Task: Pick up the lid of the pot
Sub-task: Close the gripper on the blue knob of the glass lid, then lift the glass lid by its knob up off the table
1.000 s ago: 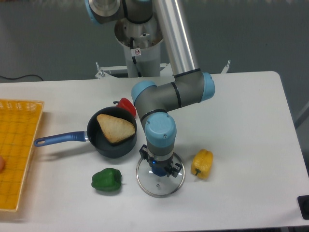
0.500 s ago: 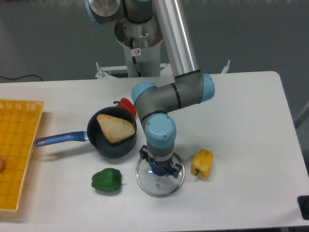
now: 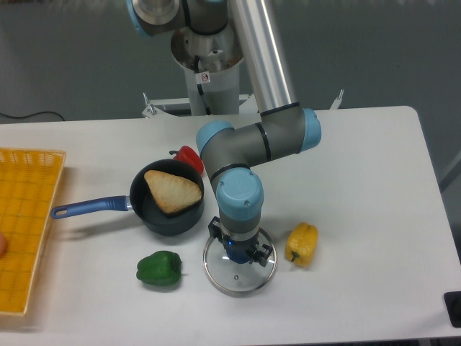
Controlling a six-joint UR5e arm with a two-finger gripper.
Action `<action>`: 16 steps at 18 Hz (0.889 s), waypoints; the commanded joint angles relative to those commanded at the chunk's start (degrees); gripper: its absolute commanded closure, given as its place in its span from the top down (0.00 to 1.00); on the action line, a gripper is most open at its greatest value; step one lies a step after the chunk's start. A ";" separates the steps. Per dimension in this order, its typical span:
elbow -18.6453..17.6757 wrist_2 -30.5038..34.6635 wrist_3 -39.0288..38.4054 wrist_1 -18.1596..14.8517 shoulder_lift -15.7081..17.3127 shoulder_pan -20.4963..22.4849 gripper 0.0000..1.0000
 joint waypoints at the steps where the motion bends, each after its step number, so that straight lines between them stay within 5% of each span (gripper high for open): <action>1: 0.35 -0.09 0.00 -0.18 0.44 0.09 0.61; 5: 0.53 -0.09 0.18 -0.35 1.23 0.18 0.61; 16: 3.17 0.26 6.93 -7.90 4.39 0.26 0.61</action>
